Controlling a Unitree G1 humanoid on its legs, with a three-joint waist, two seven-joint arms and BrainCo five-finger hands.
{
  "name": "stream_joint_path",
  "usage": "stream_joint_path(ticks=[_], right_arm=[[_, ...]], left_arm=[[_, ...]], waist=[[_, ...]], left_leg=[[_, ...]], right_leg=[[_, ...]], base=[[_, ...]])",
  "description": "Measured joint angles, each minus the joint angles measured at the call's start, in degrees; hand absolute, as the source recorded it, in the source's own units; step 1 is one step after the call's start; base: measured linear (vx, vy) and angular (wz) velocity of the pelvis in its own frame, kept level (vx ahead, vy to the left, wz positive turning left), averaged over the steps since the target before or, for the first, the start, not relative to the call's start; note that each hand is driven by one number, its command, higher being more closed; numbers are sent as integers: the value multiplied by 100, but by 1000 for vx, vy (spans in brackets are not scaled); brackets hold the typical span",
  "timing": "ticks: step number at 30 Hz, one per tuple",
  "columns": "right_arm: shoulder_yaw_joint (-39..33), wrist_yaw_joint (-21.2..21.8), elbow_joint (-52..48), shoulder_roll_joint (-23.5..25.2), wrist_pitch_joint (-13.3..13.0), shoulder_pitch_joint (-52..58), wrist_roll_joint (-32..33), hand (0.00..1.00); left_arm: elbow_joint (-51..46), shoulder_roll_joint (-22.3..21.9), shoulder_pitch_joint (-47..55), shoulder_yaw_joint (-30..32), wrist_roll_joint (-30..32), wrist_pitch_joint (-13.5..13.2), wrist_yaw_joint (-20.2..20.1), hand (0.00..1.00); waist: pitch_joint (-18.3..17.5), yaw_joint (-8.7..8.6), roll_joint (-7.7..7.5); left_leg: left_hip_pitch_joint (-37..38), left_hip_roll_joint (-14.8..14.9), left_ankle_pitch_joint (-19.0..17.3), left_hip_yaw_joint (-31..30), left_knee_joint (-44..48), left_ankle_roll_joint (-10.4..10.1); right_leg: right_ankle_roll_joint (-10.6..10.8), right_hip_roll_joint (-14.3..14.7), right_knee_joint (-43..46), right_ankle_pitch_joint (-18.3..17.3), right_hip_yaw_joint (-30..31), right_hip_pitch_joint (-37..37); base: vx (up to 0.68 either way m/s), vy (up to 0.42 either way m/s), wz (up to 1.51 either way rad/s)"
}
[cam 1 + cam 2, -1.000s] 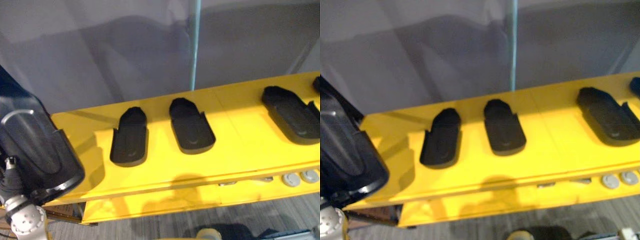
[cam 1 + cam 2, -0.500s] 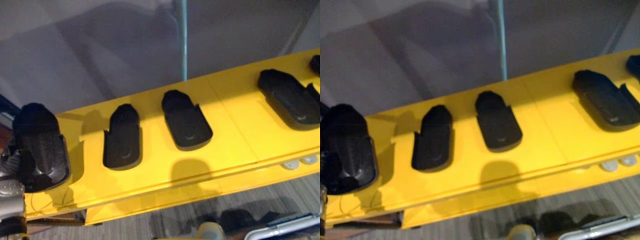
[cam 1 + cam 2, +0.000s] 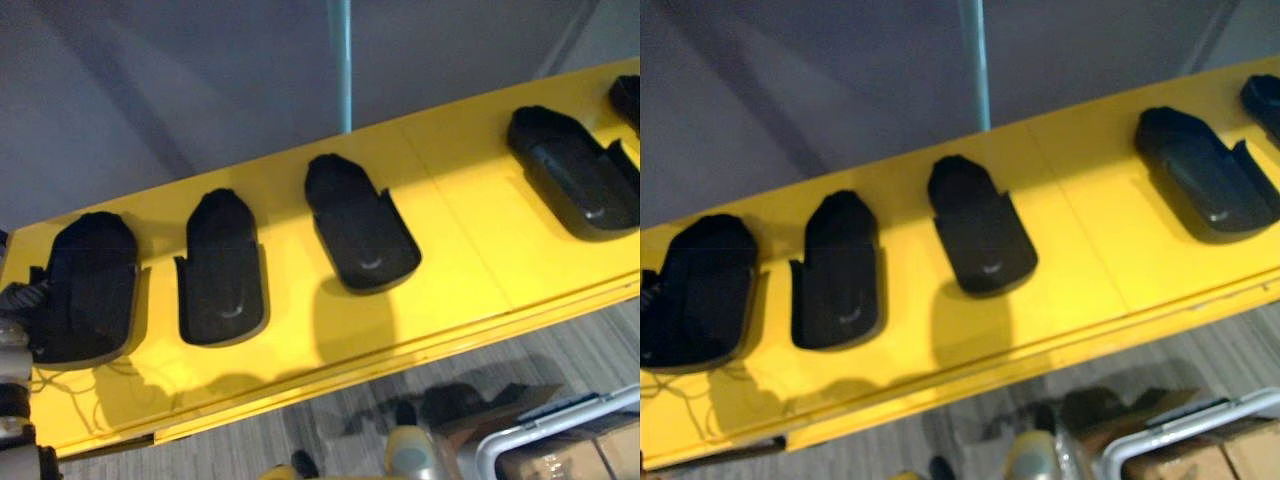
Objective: Walk over and take plastic housings, then place them on the shelf
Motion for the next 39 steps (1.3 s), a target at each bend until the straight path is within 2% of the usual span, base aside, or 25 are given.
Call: stream_joint_path(ticks=[4,10,15,18,23,29,32,33,39], right_arm=[[3,44,201,57,-1,-5,6,0],[129,116,257,141,0,-62,4,0],[128,117,409,137,24,-196,6,0],[132,121,427,134,40,-250,12,0],[128,235,467,132,44,-326,25,0],[103,359,468,128,47,-320,22,0],[90,431,468,47,47,-321,16,0],[83,471,468,14,46,-321,15,0],[23,495,468,-130,-17,-326,2,0]], left_arm=[[328,482,-19,83,114,24,1,100],[516,716,-19,306,165,9,-176,100],[565,723,-10,331,155,-110,-184,100],[582,722,140,513,158,-307,-232,100],[589,712,263,508,167,-522,-634,100],[585,617,435,410,162,-631,-717,100],[543,432,435,411,138,-690,-666,100],[539,375,435,411,129,-715,-638,0],[521,14,490,401,113,-700,-516,0]], waist=[[1,4,-2],[19,63,-53],[18,126,-54],[23,142,-69],[65,137,-166],[65,119,-189],[77,125,-167],[80,123,-161],[100,110,-123]], left_leg=[[26,14,-2,-19,1,2],[199,27,-18,-51,-8,-4],[190,40,-17,-156,-17,-5],[186,46,-18,-161,-19,-5],[187,54,-18,-159,-14,-5],[185,54,-19,-150,-9,-5],[159,56,-48,-148,5,-2],[143,56,-59,-144,9,2],[90,103,-180,-81,201,-17]], right_leg=[[3,6,-89,14,-85,109],[4,19,-237,15,-137,385],[5,24,-279,16,-255,462],[4,30,-283,15,-265,466],[5,38,-283,16,-263,465],[4,39,-283,16,-258,454],[4,40,-281,16,-256,432],[4,40,-278,16,-250,412],[4,63,-267,16,-168,350]], base=[[27,-4,7],[6,-1,3],[-10,-8,10],[-3,-3,2],[0,0,0],[0,0,0],[0,0,0],[0,0,0],[6,3,-6]])
